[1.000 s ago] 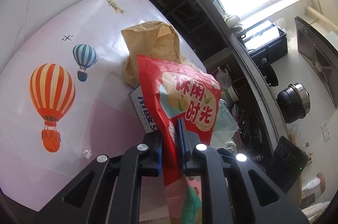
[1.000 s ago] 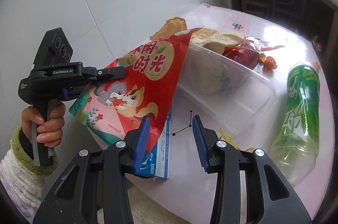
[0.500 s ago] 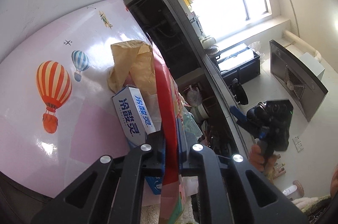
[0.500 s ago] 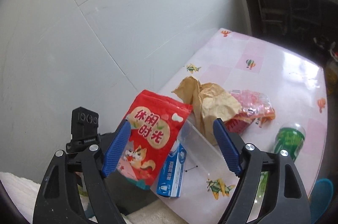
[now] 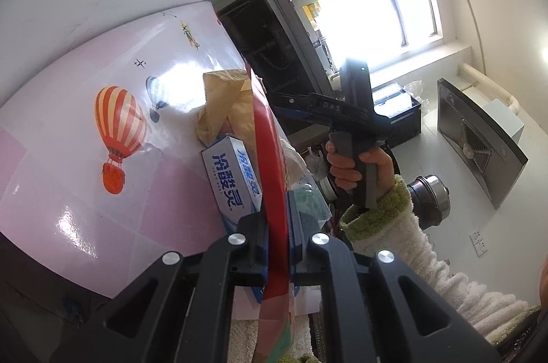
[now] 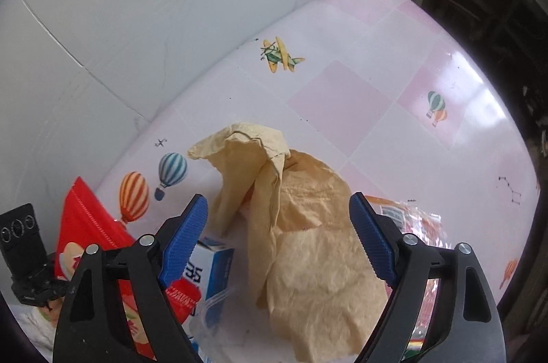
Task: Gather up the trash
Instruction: 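Grasp the brown paper with the right gripper while the left gripper holds the red snack bag, then carry the snack bag and paper to the blue wastebasket and open both grippers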
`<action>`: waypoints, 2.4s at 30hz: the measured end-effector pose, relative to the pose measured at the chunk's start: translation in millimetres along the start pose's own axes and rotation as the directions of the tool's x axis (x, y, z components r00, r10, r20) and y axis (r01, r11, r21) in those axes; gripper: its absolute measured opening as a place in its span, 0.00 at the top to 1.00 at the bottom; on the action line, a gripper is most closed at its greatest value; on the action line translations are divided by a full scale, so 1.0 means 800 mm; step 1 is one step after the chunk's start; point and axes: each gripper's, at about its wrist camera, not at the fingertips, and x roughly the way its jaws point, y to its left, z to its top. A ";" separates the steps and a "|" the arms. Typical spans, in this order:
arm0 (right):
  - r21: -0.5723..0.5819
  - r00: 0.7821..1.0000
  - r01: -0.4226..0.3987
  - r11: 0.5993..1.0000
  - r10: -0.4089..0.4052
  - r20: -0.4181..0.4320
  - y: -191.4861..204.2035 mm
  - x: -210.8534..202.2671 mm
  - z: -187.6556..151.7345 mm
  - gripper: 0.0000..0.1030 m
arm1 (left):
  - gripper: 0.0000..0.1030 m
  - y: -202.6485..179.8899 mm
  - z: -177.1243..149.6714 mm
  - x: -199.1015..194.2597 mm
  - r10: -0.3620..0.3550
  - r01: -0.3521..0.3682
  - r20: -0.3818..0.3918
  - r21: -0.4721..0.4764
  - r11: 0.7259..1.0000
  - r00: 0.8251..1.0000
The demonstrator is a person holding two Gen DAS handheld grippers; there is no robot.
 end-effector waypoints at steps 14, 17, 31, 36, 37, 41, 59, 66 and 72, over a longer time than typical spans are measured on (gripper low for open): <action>-0.037 0.995 0.088 0.995 -0.090 -0.052 -0.004 0.031 -0.013 0.91 | 0.93 0.006 0.003 0.003 0.001 -0.001 0.000 -0.002 1.000 1.000; -0.021 0.997 0.082 0.996 -0.082 0.013 -0.005 0.003 -0.021 0.95 | 0.93 0.005 0.005 0.002 0.005 -0.005 0.009 -0.005 1.000 1.000; 0.130 0.887 0.025 0.991 -0.082 0.454 -0.020 -0.197 -0.094 0.98 | 0.93 -0.034 0.013 -0.019 -0.042 0.038 0.100 0.042 0.998 0.994; 0.202 0.819 -0.034 0.979 -0.089 0.567 -0.039 -0.261 -0.150 0.98 | 0.93 -0.072 0.020 -0.030 -0.084 0.071 0.136 0.101 0.992 0.987; 0.218 0.805 -0.044 0.975 -0.094 0.586 -0.043 -0.274 -0.164 0.98 | 0.93 -0.081 0.022 -0.031 -0.095 0.080 0.139 0.115 0.990 0.986; 0.288 0.758 -0.073 0.955 -0.134 0.638 -0.064 -0.311 -0.228 0.98 | 0.94 -0.121 0.026 -0.023 -0.129 0.106 0.125 0.173 0.979 0.984; 0.703 0.703 -0.125 0.700 -0.437 0.561 -0.189 -0.331 -0.500 0.98 | 0.93 -0.318 -0.030 0.205 -0.220 0.318 -0.291 0.349 0.881 0.931; 0.811 0.735 -0.115 0.574 -0.499 0.458 -0.221 -0.306 -0.591 0.98 | 0.93 -0.381 -0.090 0.324 -0.120 0.319 -0.456 0.389 0.864 0.882; 0.874 0.786 -0.135 0.467 -0.486 0.381 -0.252 -0.262 -0.654 0.98 | 0.93 -0.427 -0.141 0.428 0.028 0.280 -0.556 0.460 0.843 0.831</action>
